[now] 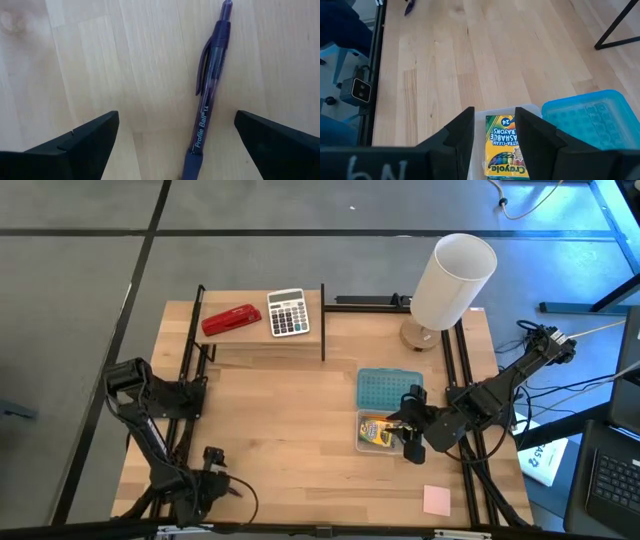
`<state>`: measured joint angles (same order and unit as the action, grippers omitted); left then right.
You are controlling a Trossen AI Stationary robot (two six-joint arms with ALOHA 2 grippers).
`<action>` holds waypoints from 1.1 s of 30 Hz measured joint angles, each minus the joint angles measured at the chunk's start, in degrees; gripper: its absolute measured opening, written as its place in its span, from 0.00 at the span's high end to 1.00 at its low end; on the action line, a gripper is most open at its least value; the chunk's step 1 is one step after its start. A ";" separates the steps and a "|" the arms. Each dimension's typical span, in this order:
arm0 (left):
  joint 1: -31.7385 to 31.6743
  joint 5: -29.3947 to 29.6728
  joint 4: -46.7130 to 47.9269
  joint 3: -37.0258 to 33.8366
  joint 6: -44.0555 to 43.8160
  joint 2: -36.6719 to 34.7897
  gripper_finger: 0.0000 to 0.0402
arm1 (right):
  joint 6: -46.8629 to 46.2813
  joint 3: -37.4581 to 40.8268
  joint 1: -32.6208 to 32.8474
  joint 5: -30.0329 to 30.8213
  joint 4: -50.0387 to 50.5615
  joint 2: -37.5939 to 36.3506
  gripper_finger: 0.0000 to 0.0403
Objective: Pack school essentials
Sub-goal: Put the purple pen into the blue supply box
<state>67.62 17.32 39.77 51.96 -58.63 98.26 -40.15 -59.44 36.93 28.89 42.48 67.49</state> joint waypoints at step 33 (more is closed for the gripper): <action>-0.03 -1.81 -3.92 -0.26 -1.43 0.33 0.01 | 0.14 0.00 0.00 -0.23 0.00 0.01 0.65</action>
<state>67.59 15.50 35.85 51.70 -60.06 98.59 -40.01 -59.44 36.93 28.67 42.48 67.51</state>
